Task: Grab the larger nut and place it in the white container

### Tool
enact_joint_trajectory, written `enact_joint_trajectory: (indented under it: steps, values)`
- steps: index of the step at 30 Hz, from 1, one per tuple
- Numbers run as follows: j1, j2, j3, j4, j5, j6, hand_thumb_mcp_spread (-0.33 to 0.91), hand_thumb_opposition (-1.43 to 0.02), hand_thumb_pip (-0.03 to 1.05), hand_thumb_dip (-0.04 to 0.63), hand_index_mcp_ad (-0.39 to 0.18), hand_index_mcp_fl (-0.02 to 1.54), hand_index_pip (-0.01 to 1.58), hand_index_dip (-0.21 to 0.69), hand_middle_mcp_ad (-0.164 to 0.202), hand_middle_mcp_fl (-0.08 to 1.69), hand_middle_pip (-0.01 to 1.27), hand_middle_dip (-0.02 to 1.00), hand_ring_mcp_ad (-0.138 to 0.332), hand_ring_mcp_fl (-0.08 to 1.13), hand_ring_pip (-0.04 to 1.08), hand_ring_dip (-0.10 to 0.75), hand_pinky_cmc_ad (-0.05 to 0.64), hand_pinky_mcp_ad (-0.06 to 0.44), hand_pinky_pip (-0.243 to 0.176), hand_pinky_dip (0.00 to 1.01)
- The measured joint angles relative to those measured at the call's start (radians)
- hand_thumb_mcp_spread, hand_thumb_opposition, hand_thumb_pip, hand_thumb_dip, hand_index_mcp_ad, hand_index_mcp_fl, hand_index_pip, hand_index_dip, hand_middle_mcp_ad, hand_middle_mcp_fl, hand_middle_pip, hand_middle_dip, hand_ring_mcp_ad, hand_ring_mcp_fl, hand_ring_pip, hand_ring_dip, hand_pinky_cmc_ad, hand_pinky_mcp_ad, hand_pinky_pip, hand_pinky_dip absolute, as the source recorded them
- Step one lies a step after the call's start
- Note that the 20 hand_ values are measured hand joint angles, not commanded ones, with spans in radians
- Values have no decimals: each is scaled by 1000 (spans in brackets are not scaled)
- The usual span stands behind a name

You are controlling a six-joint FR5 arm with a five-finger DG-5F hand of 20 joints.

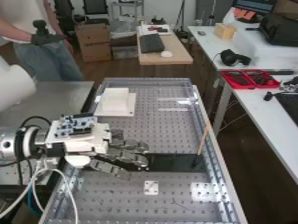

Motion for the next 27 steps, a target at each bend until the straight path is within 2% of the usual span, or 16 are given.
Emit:
enact_joint_trajectory:
  steps: [10,27]
  values:
    - [-14,-35,19,-3,-42,-50,328,-923,710,175,-138,17,1552,79,82,5,134,232,192,2,178,164,391,335,-89,654]
    - [-16,-73,30,-4,-56,-72,328,-937,716,190,-150,17,1550,73,79,5,133,216,190,9,187,148,389,332,-89,696]
